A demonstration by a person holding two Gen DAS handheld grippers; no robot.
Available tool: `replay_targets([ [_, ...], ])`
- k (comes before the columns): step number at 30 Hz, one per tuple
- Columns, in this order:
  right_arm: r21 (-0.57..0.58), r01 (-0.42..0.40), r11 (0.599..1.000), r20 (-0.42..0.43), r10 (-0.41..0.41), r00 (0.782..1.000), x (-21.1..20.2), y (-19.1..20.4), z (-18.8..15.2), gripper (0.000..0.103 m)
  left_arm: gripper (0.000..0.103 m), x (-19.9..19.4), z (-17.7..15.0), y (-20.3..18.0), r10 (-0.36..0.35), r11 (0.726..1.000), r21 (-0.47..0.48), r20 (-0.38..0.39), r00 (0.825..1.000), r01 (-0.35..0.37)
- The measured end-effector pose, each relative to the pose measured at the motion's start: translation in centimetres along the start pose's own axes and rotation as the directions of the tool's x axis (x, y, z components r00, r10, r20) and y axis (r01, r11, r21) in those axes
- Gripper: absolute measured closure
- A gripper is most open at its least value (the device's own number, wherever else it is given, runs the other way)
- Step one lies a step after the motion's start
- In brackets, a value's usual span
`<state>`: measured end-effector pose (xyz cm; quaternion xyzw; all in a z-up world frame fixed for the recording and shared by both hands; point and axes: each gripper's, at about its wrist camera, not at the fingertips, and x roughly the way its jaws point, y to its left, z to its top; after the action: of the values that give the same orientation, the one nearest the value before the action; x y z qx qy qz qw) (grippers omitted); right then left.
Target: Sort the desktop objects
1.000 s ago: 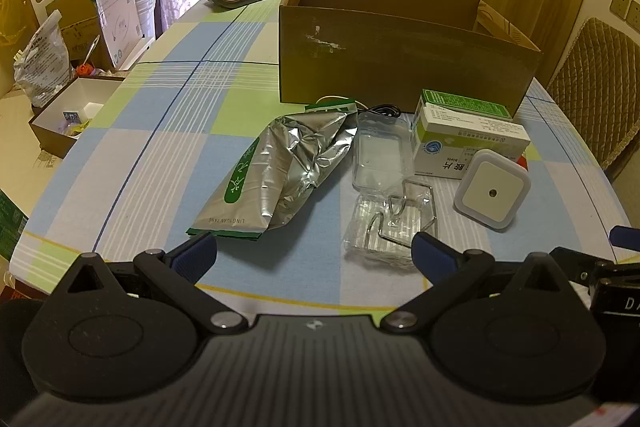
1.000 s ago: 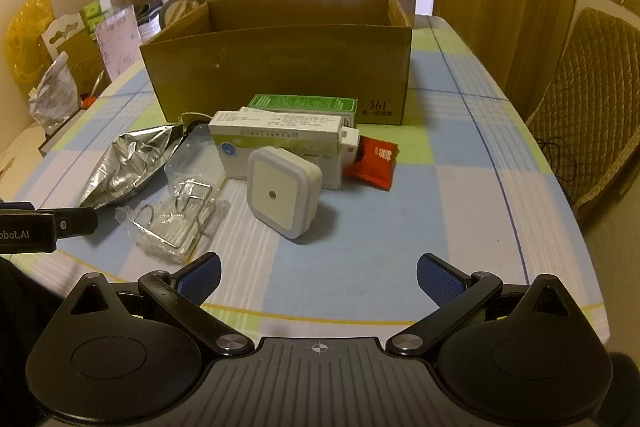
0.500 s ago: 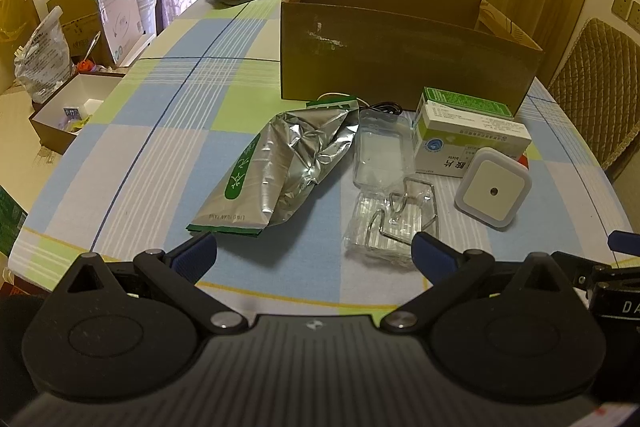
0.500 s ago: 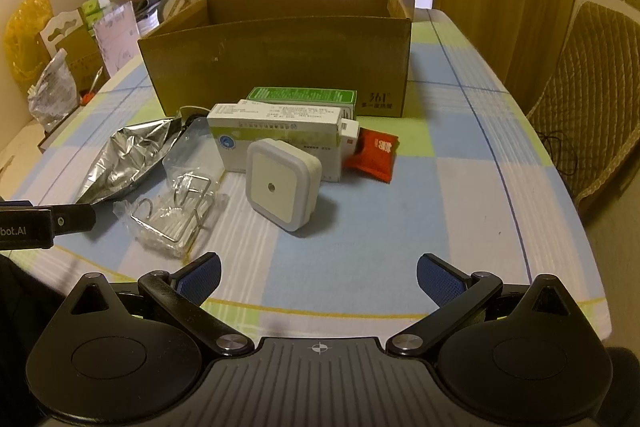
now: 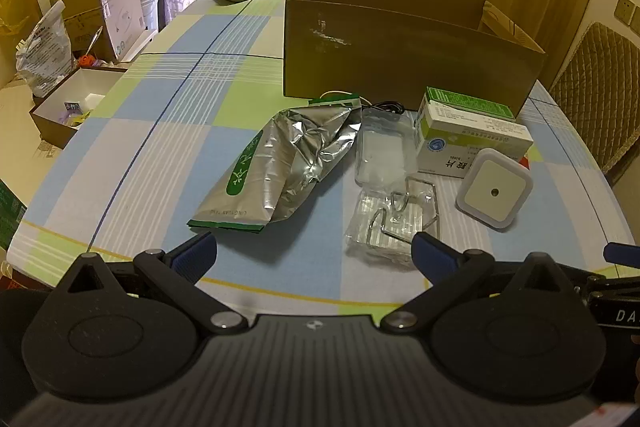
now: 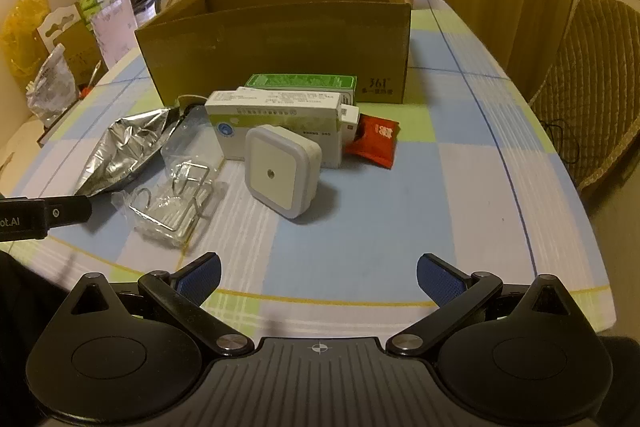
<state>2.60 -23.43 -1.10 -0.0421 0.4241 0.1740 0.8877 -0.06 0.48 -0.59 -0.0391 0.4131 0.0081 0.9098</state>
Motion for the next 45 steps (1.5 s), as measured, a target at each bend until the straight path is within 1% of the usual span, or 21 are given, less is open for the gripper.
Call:
replay_targets([
  [28,0.024,0.000,1.000,-0.033,0.001,0.999,0.7,-0.7,-0.5,0.002,0.001,0.6,-0.3,-0.3,0.009,1.000,0.004,-0.026,1.000,-0.008],
  [41,0.014,-0.023,1.000,-0.040,0.024,0.999,1.2,-0.4,-0.6,0.002,0.001,1.1,-0.5,-0.2,0.009,1.000,0.006,-0.047,0.999,-0.008],
  [45,-0.001,-0.029,1.000,-0.028,0.029,0.999,1.3,-0.4,-0.5,0.002,0.001,1.3,-0.5,-0.2,0.004,1.000,0.018,-0.053,0.999,-0.003],
])
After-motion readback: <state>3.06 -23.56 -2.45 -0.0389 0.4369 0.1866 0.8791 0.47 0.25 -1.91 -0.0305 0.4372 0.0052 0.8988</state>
